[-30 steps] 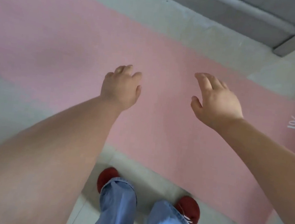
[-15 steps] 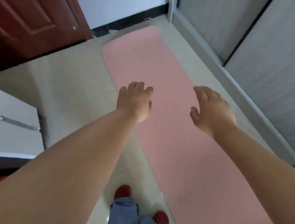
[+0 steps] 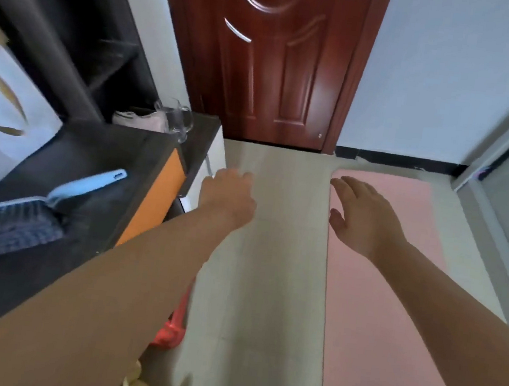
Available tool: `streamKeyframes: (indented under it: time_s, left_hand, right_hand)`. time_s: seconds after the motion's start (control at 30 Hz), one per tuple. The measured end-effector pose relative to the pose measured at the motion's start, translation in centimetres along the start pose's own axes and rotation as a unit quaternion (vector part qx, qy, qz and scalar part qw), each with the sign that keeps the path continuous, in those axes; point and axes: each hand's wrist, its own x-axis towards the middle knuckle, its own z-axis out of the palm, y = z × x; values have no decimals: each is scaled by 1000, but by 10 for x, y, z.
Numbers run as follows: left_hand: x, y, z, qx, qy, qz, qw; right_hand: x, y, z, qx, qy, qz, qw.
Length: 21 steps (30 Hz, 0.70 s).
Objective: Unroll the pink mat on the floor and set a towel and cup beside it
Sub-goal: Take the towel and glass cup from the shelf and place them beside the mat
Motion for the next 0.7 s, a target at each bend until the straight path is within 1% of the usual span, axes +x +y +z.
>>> streamKeyframes:
  time_s: [0.03, 0.13, 0.3, 0.5, 0.63, 0.7]
  left_hand:
    - [-8, -36, -14, -9, 7, -31, 999]
    - [-21, -89, -35, -35, 11, -91, 995]
    - [-19, -163, -56, -69, 29, -158, 985]
    - [31, -219, -63, -118, 30, -220, 968]
    - [98, -245, -63, -154, 30, -262, 952]
    - [136, -255, -67, -175, 11, -301, 937]
  right_hand:
    - [15, -33, -9, 4, 6, -21, 1000]
    - [40, -84, -23, 16, 9, -49, 999]
    - [94, -149, -42, 44, 27, -84, 995]
    - [183, -186, -49, 85, 24, -108, 990]
    - [267, -194, -41, 109, 11, -133, 985]
    - [311, -196, -36, 114, -4, -151, 982]
